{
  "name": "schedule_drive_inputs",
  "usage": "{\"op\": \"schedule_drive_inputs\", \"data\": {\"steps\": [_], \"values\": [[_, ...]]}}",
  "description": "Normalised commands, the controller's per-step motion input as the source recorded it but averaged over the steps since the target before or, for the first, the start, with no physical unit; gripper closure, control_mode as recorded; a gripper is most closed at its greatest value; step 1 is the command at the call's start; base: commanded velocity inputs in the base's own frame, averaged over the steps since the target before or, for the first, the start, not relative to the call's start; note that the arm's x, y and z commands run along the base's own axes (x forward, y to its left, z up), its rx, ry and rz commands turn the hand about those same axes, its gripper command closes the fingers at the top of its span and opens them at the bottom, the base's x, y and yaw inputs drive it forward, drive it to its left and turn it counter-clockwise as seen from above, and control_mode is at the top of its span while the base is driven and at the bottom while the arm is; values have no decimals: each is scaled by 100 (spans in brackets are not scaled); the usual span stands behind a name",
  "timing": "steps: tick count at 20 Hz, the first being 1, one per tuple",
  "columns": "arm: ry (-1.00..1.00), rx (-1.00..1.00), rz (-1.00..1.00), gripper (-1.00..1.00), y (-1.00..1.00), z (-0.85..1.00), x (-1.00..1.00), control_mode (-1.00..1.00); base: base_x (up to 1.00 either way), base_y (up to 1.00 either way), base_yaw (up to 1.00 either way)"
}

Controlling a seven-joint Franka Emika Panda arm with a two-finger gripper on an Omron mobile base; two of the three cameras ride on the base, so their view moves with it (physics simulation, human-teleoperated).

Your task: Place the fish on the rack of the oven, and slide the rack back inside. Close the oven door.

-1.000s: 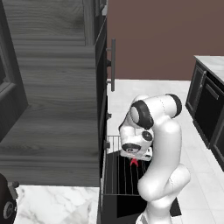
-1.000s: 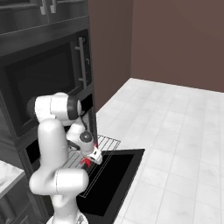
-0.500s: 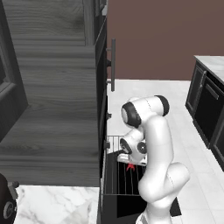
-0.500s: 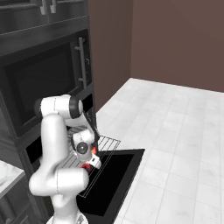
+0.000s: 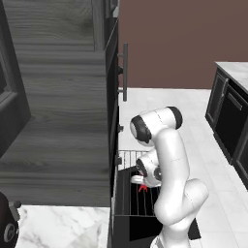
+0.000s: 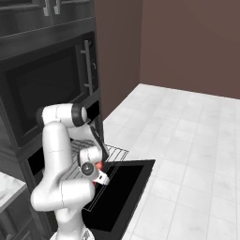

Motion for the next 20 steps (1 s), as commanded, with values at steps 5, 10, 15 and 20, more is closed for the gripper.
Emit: {"op": "schedule_drive_inputs", "data": {"steps": [5, 10, 15, 20], "values": [[-4, 4, 0, -100, -37, -3, 7, -100, 0, 0, 0], [-5, 0, 0, -100, -17, 35, -23, -100, 0, 0, 0], [-12, 0, 0, -100, -8, 99, -58, -100, 0, 0, 0], [1, -6, -2, -100, 0, 100, -60, -100, 0, 0, 0]]}}
